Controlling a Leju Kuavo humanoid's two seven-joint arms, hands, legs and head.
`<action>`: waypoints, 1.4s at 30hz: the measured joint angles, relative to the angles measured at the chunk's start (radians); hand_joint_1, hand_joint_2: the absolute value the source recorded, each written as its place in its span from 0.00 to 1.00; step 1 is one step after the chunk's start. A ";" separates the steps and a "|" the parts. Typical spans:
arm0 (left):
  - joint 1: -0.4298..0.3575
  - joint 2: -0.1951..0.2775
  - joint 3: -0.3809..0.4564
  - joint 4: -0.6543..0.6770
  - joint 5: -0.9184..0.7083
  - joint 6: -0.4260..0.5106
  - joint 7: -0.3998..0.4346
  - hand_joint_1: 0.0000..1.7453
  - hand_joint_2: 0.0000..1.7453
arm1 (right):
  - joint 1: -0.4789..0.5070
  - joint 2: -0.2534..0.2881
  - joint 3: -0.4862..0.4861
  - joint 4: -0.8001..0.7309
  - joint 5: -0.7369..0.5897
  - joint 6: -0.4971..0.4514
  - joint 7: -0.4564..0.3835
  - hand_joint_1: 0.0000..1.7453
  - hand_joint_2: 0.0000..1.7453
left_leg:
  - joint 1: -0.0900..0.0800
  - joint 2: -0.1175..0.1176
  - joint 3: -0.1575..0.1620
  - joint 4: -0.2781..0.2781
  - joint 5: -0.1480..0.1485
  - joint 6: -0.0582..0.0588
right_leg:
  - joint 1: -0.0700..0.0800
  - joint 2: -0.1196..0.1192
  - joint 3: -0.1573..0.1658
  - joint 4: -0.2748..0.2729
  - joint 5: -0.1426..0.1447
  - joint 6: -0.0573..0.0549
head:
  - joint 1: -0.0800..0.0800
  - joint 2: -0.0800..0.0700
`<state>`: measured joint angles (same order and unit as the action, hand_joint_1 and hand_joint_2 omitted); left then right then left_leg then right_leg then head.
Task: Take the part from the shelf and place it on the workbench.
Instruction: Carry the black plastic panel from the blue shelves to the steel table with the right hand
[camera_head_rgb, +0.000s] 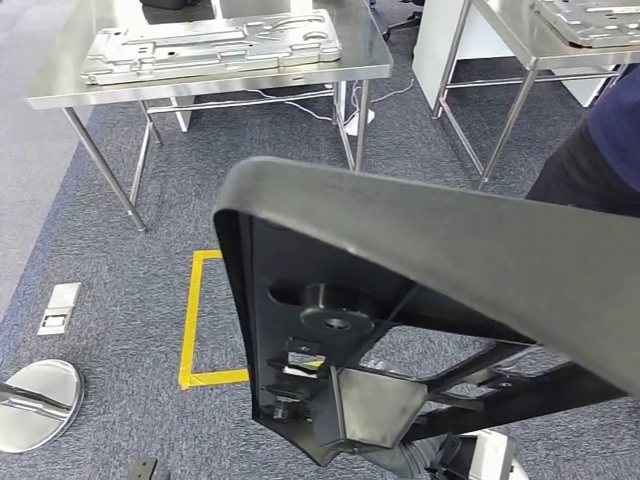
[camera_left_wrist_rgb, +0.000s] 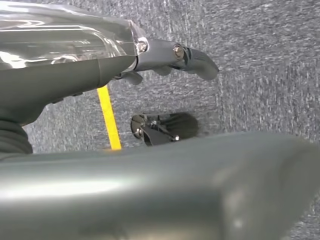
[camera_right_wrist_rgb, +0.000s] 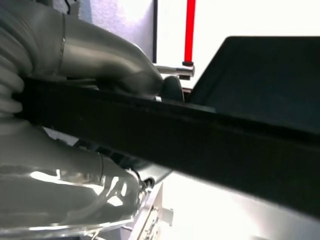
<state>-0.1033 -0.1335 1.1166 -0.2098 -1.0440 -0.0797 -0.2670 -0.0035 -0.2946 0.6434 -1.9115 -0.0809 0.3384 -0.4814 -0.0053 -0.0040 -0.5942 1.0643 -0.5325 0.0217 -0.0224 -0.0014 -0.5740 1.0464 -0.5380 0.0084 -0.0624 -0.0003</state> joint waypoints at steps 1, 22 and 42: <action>0.000 0.000 0.000 0.000 0.000 0.000 0.000 0.00 0.00 | 0.000 0.001 0.000 -0.001 0.000 -0.001 0.000 1.00 1.00 | 0.003 0.000 -0.012 0.029 -0.021 -0.006 | -0.003 -0.002 0.001 -0.002 0.001 -0.004 | 0.000 0.000; 0.002 0.000 0.001 0.000 0.000 -0.002 -0.002 0.00 0.00 | 0.001 0.006 -0.001 -0.003 -0.003 -0.003 -0.002 1.00 1.00 | 0.013 0.005 0.019 -0.023 0.006 0.026 | -0.013 -0.004 -0.054 0.154 -0.102 0.040 | 0.001 0.000; 0.006 0.004 0.000 0.000 -0.006 -0.002 -0.003 0.00 0.00 | 0.007 0.009 0.000 -0.006 -0.003 -0.003 -0.007 1.00 1.00 | 0.019 0.001 -0.083 0.158 -0.024 -0.034 | -0.009 -0.004 0.041 -0.002 -0.034 -0.003 | -0.001 0.000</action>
<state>-0.0974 -0.1293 1.1166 -0.2098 -1.0498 -0.0821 -0.2703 0.0032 -0.2855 0.6429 -1.9179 -0.0843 0.3353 -0.4880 0.0133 -0.0030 -0.6774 1.2221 -0.5565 -0.0125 -0.0315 -0.0054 -0.5331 1.0448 -0.5715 0.0054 -0.0629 -0.0003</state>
